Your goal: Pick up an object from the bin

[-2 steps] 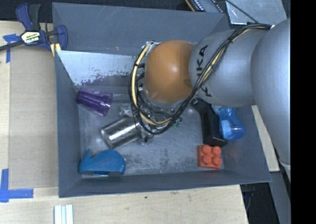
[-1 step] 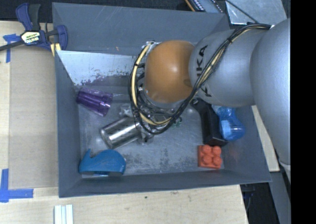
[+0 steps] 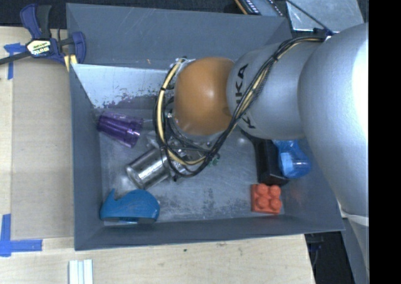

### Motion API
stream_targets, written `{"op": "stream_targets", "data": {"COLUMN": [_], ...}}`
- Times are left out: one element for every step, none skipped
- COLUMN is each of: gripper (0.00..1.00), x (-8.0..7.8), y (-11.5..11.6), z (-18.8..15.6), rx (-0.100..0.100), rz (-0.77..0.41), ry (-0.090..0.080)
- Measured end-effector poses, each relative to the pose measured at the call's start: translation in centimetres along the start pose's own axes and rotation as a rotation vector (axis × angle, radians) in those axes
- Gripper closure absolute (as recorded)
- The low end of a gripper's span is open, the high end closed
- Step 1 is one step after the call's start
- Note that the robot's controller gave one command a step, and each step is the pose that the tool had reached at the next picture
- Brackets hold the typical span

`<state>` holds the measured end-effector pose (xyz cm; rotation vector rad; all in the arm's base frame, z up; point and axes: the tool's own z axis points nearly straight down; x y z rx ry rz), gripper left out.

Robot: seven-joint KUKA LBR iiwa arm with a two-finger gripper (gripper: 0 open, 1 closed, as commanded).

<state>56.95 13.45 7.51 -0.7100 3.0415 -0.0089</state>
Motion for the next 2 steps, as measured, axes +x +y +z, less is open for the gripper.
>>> {"op": "stream_targets", "data": {"gripper": [1.00,1.00], "x": [-0.32,-0.32], "y": [0.94,0.96], "z": [0.01,0.01], "rx": [0.004,0.004], "rz": [-0.010,-0.009], "ry": [0.001,0.001]}}
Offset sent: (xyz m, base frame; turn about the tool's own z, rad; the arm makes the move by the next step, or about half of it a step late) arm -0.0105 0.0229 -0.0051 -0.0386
